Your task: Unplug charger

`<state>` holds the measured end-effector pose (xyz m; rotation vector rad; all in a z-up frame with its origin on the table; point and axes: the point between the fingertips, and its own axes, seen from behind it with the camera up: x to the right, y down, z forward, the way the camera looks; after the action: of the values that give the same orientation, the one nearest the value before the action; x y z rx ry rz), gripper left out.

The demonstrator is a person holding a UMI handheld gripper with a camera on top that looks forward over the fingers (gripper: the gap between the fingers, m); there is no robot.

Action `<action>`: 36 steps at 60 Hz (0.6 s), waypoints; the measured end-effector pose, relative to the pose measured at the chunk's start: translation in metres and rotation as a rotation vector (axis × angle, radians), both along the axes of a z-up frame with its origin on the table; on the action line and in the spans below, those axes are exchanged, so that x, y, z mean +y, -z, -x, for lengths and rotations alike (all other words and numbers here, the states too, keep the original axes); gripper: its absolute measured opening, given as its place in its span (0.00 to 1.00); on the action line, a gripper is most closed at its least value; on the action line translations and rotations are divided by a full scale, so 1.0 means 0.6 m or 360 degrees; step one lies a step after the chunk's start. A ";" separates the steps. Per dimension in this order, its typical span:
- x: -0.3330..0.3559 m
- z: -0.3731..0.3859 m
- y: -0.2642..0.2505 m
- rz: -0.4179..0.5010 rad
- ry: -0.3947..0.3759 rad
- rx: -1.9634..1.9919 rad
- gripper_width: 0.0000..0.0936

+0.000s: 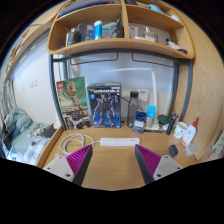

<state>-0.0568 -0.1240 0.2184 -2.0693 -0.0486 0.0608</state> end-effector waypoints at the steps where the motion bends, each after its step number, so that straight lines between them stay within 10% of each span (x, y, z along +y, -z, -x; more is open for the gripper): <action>1: -0.002 0.002 0.000 0.0000 -0.0001 0.0002 0.92; 36: -0.031 0.027 0.008 -0.0001 -0.0008 0.0050 0.91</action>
<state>-0.0730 -0.1425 0.2138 -2.0674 -0.0348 0.0965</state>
